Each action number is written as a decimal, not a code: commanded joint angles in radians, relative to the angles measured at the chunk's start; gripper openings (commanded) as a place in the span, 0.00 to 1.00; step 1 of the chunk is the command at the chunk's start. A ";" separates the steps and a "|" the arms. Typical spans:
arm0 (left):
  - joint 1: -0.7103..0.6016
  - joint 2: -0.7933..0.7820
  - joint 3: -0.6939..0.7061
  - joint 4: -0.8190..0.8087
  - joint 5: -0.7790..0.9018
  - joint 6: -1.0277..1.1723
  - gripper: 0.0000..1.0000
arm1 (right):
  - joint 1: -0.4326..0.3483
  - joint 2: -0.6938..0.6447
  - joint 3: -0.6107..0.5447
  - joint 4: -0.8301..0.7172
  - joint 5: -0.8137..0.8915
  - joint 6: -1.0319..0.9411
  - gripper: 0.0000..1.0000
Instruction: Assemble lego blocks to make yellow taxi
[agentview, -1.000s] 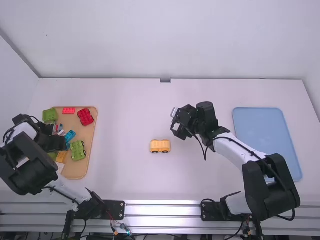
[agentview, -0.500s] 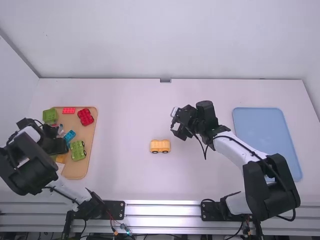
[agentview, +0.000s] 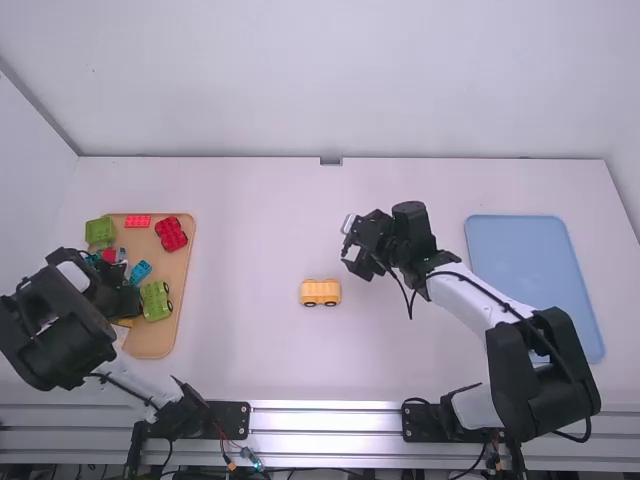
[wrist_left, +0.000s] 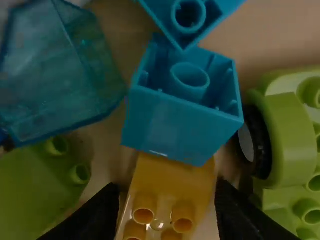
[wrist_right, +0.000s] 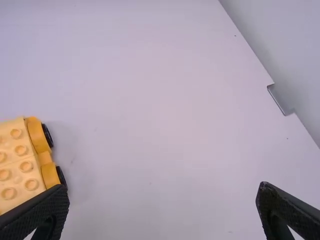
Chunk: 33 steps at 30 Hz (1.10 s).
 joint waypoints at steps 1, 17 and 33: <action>0.001 0.008 -0.015 -0.003 0.008 -0.005 0.47 | 0.000 -0.021 0.024 -0.002 -0.001 0.006 0.99; -0.011 -0.002 0.143 -0.189 0.010 -0.234 0.02 | 0.001 -0.021 0.024 -0.002 -0.003 0.010 0.99; -0.279 -0.297 0.134 -0.208 0.185 -0.134 0.02 | 0.001 -0.021 0.024 -0.029 -0.005 0.010 0.99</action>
